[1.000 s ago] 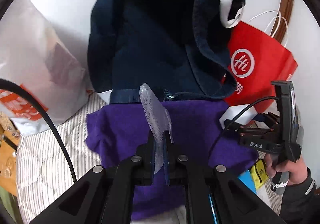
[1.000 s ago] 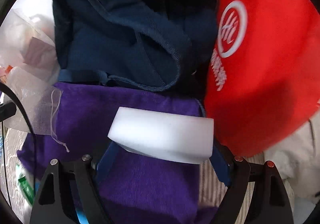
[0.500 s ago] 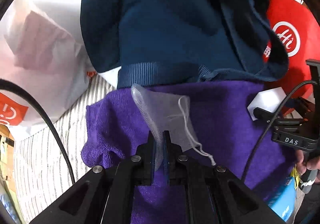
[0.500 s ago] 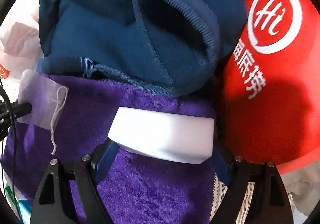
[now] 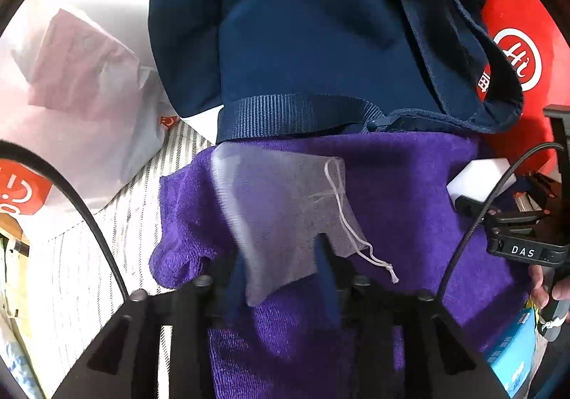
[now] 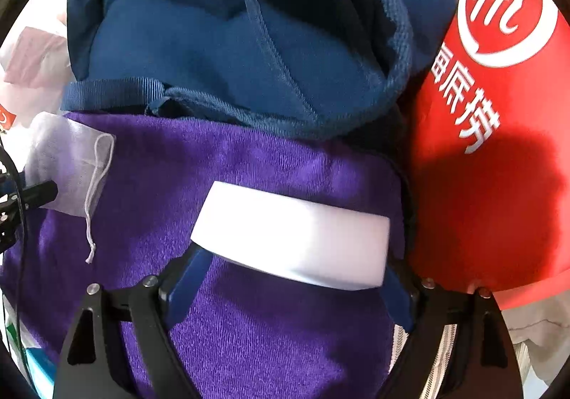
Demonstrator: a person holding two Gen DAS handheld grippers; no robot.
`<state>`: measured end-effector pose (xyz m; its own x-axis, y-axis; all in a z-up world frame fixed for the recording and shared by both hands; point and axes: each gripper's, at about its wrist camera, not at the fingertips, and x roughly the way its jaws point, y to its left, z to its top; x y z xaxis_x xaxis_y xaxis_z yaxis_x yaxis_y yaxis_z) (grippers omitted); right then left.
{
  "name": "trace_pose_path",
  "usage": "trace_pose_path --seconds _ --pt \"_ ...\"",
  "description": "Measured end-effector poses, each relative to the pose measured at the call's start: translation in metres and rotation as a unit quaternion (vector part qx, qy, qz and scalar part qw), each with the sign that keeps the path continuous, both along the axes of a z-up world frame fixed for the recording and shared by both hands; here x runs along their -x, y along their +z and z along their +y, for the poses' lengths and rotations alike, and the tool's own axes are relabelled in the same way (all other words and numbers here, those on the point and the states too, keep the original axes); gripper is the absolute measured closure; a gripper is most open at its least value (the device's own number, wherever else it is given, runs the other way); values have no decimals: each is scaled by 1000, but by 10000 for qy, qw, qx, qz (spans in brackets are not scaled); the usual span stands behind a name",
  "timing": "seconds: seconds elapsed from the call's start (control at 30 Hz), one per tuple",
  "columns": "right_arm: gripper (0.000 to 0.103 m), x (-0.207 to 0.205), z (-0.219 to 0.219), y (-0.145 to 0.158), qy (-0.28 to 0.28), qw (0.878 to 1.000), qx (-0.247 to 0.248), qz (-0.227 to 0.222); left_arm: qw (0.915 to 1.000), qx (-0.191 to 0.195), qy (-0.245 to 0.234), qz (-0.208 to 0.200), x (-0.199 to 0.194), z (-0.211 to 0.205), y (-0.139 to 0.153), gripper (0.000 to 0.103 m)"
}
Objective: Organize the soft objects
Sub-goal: 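Carry the mesh bag with the left tool onto the purple towel while the right tool sets the sponge there, then withdraw the left tool while the right tool moves to the yellow adidas pouch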
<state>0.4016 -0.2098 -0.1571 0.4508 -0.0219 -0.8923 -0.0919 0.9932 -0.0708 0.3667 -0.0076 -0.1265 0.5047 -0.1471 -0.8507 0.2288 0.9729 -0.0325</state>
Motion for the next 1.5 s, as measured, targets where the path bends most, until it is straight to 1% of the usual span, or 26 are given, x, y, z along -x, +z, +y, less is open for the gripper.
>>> trace_pose_path --seconds 0.07,0.13,0.2,0.23,0.37,0.43,0.5,0.73,0.83,0.93,1.0,1.1,1.17,1.27,1.37,1.5 --pt "11 2 0 -1 46 10000 -40 15 10000 17 28 -19 3 2 3 43" --pt "7 5 0 -1 80 9999 -80 9 10000 -14 23 -54 7 3 6 41" --pt "7 8 -2 -2 49 9999 -138 22 9999 -99 40 -54 12 3 8 36" --pt "7 9 -3 -2 53 9999 -143 45 9999 -131 54 -50 13 3 9 35" --pt "7 19 -3 6 56 9999 -97 47 9998 -183 62 -104 27 5 20 34" --pt "7 25 -4 13 57 10000 -16 0 9996 -224 68 -140 29 10 28 34" --pt "7 33 3 24 63 9999 84 -82 9995 -246 60 -196 39 11 36 34" --pt "7 69 5 58 -5 9995 -72 -309 9991 -190 41 -381 73 22 63 34" --pt "7 93 0 75 -22 9989 -165 -440 9986 -245 86 -459 87 25 67 33" --pt "7 112 -9 86 -48 9982 -253 -544 9987 -174 119 -460 106 34 67 33" --pt "7 132 -14 99 -71 9976 -304 -624 9987 -183 139 -455 118 38 67 33" --pt "7 161 -19 110 -126 9960 -436 -766 9985 -202 174 -479 139 43 66 33" --pt "7 180 -26 116 -172 9954 -428 -835 9983 -178 234 -494 156 47 66 33" --pt "7 202 -35 117 -236 9954 -334 -867 9985 -62 288 -470 178 53 64 33" --pt "7 221 -47 105 -351 9960 -309 -762 9983 -21 351 -457 196 55 62 33" --pt "7 228 -59 72 -501 9970 -227 -547 9982 125 403 -431 213 60 58 33"
